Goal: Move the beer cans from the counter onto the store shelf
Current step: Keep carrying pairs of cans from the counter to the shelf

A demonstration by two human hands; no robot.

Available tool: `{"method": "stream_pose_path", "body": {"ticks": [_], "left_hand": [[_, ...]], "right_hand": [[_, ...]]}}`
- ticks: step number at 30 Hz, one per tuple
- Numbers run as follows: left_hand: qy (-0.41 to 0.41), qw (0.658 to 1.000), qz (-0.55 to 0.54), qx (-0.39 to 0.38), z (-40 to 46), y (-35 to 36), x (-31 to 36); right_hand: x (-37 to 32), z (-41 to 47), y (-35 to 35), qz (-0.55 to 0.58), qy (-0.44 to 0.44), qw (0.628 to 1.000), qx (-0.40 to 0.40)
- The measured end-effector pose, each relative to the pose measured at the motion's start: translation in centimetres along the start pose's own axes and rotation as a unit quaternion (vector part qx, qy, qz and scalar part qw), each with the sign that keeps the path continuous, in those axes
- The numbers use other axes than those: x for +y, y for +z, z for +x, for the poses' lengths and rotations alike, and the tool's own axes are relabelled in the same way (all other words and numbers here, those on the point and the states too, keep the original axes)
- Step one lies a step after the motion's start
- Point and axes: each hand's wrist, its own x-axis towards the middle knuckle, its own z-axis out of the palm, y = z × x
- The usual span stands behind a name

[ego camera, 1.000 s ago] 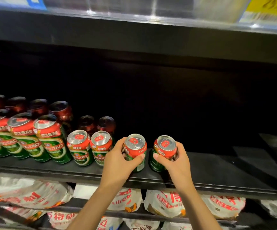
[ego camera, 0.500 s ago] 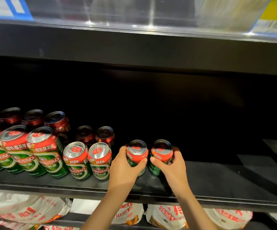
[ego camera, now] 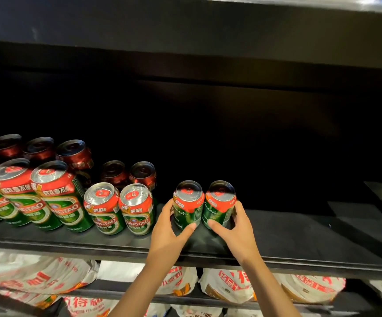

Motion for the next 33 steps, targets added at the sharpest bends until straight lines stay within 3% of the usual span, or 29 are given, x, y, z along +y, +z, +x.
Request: {"method": "stream_pose_path", "body": {"ticks": [4,9,16,22,33], "left_hand": [[0.015,0.999,0.016,0.033,-0.2,0.4,-0.2],[0.039,0.998,0.036,0.017,-0.2,0.2,-0.6],[0.039,0.998,0.033,0.021,-0.1,0.3,-0.8],[0.065,0.996,0.059,0.012,0.0,0.3,-0.9],[0.056,0.998,0.032,0.014,0.1,0.3,-1.2]], "right_hand": [[0.2,-0.1,0.0,-0.017,0.000,1.000,0.009],[0.5,-0.1,-0.2,-0.002,-0.015,1.000,-0.018],[0.5,-0.1,0.1,0.003,-0.009,1.000,0.020],[0.6,0.0,-0.2,-0.001,-0.017,1.000,-0.012],[0.4,-0.1,0.0,-0.016,-0.018,1.000,0.000]]}}
